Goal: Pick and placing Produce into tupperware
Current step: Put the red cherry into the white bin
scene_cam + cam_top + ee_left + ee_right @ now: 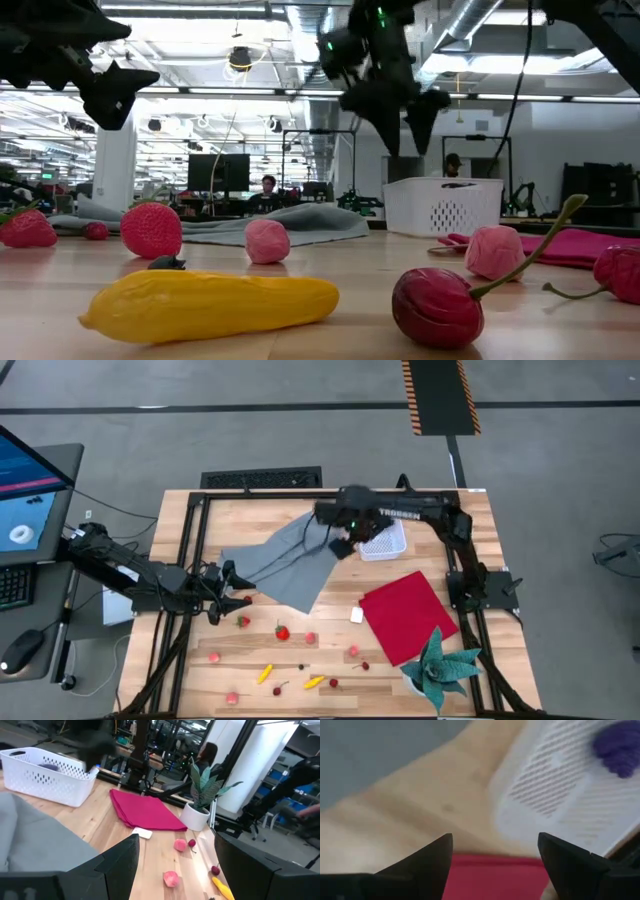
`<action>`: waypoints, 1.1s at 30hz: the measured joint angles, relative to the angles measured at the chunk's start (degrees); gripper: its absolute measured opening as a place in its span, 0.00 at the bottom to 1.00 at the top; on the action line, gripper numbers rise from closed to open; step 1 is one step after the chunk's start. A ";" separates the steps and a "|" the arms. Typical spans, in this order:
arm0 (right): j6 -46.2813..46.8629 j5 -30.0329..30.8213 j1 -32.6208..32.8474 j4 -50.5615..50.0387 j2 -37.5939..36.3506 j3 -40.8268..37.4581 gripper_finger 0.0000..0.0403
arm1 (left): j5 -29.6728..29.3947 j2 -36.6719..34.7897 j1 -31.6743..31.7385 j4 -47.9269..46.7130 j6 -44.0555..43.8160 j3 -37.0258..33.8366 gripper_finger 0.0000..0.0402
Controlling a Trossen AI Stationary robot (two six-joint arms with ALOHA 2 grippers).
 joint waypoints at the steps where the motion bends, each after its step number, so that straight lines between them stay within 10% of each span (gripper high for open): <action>1: 0.01 0.05 1.98 0.49 -0.16 0.50 0.78 | -0.01 -0.01 0.01 -0.16 0.00 0.00 0.62; 13: -0.28 6.85 27.94 18.53 -0.44 3.87 0.78 | 4.69 -0.16 0.01 5.08 1.61 0.00 0.62; 25: 0.69 45.95 50.96 24.44 -0.39 3.82 0.78 | 4.35 -0.14 0.01 8.17 3.27 0.02 0.62; 33: 7.79 57.21 58.63 18.05 -3.48 3.63 0.78 | 4.34 -0.14 0.00 9.72 5.62 0.02 0.62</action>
